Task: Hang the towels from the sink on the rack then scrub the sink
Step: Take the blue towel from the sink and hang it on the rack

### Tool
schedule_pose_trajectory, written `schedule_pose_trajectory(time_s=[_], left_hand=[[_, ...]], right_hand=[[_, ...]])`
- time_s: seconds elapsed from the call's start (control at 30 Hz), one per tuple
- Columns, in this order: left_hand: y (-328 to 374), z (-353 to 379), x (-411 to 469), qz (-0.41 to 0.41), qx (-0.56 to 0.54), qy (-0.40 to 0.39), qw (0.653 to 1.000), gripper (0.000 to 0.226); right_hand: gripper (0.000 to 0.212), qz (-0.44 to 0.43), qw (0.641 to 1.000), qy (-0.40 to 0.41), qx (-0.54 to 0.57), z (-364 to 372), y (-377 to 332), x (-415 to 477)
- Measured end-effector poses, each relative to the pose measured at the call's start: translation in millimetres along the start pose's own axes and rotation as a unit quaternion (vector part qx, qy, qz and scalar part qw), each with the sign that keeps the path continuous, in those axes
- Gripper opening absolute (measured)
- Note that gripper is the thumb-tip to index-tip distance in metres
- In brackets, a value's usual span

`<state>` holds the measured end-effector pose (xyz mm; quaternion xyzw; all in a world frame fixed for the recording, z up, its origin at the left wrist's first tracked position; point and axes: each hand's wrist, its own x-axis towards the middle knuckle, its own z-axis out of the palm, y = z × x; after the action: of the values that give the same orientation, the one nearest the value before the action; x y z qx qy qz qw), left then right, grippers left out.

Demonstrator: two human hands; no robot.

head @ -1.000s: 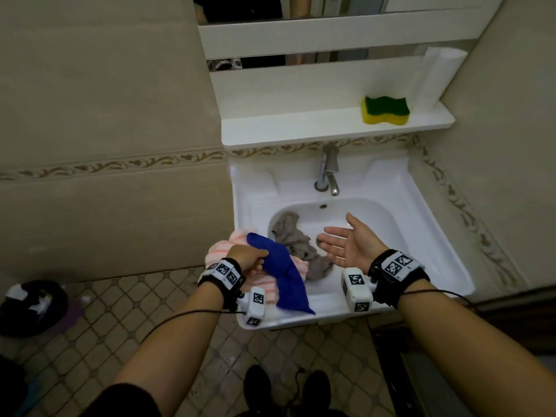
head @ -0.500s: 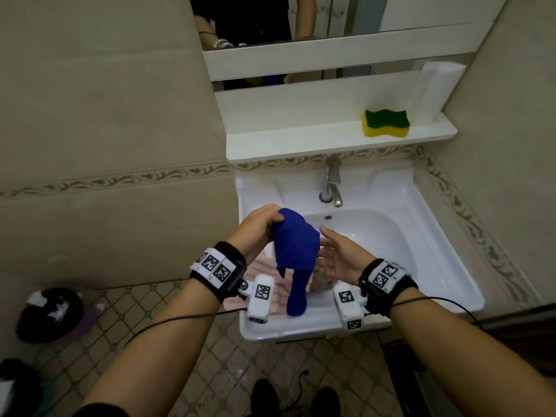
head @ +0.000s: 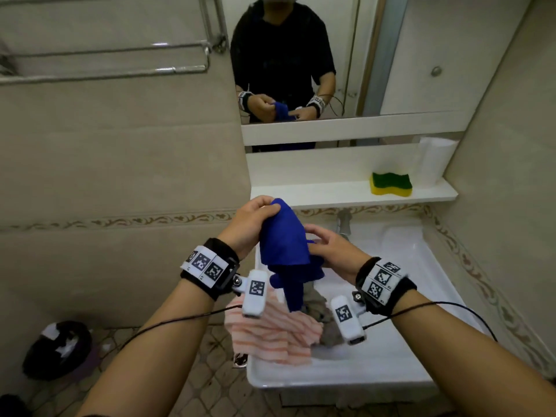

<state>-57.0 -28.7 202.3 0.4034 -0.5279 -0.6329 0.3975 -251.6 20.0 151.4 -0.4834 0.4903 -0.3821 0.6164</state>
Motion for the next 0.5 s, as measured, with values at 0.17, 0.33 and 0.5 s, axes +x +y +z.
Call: schedule_pose_trajectory(time_s=[0.17,0.33,0.5], left_hand=[[16,-8,-4,0.011,-0.062,0.021,0.998,0.011],[22,-13,-7,-0.006,-0.067,0.062,0.996,0.01],[31,-22,-11,0.002,-0.125,0.09,0.988,0.006]], right_hand=[[0.02,-0.101,0.989,0.028,-0.107,25,-44,-1],[0.053,-0.152,0.984,0.004,-0.098,40,-56,-5],[0.066,-0.165,0.951,0.051,-0.258,56,-52,3]])
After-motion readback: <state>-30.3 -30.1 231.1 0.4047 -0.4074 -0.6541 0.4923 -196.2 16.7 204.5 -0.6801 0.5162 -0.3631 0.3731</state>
